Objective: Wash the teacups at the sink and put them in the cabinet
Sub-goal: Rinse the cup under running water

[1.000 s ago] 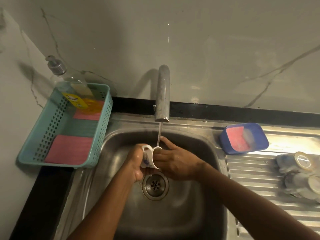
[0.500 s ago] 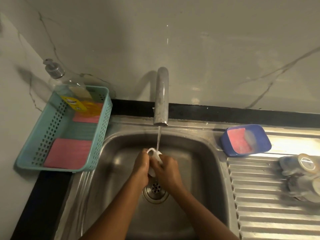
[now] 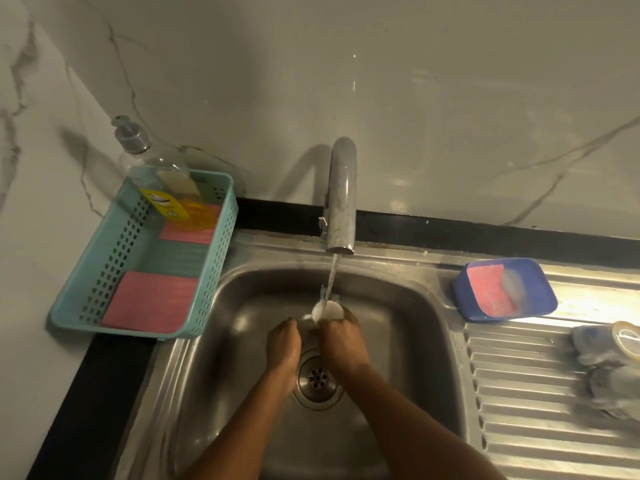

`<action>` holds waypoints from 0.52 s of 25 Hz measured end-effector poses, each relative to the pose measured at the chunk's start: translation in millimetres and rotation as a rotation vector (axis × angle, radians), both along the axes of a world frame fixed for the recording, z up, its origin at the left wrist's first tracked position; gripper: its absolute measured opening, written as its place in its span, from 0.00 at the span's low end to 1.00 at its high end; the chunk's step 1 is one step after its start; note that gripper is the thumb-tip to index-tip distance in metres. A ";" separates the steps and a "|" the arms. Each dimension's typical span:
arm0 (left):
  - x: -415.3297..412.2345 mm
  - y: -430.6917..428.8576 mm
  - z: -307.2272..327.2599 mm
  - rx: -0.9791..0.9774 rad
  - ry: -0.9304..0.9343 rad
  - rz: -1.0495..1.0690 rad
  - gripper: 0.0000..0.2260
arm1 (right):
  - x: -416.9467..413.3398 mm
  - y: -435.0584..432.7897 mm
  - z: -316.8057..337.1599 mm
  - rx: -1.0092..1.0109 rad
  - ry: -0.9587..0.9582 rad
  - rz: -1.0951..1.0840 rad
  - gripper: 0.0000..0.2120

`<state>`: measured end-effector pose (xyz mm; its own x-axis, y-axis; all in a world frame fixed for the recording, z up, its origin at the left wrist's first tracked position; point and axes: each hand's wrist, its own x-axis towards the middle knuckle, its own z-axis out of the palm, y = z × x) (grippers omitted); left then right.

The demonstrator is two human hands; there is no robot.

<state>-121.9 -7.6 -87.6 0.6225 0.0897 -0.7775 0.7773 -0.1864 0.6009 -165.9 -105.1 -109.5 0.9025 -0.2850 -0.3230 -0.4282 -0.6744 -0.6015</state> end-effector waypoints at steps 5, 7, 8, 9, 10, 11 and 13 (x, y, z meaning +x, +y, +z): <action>1.3 8.2 -12.2 0.037 -0.057 -0.065 0.13 | 19.6 0.1 -2.1 -0.040 0.066 0.130 0.13; 3.4 6.3 -12.4 0.030 -0.062 -0.059 0.13 | 24.8 -4.8 -9.3 -0.104 0.069 0.159 0.13; 3.5 6.5 -13.5 0.023 -0.070 -0.061 0.13 | 27.9 -5.2 -7.9 -0.099 0.100 0.141 0.13; 3.2 5.8 -15.3 0.016 -0.087 -0.060 0.13 | 30.8 -6.7 -7.2 -0.132 0.085 0.210 0.13; 3.1 5.1 -15.1 0.002 -0.096 -0.067 0.13 | 32.8 -7.2 -4.5 -0.099 0.108 0.221 0.13; 3.4 4.6 -14.7 -0.025 -0.112 -0.072 0.14 | 32.9 -9.9 -1.8 -0.089 0.100 0.231 0.12; 4.8 1.0 -15.8 -0.089 -0.129 -0.067 0.16 | 27.2 -12.6 11.6 0.074 0.054 0.016 0.07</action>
<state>-117.0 -6.6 -103.4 0.7202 -0.0215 -0.6934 0.6800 -0.1765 0.7117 -138.7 -117.7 -97.9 0.8875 -0.2441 -0.3909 -0.4508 -0.6361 -0.6262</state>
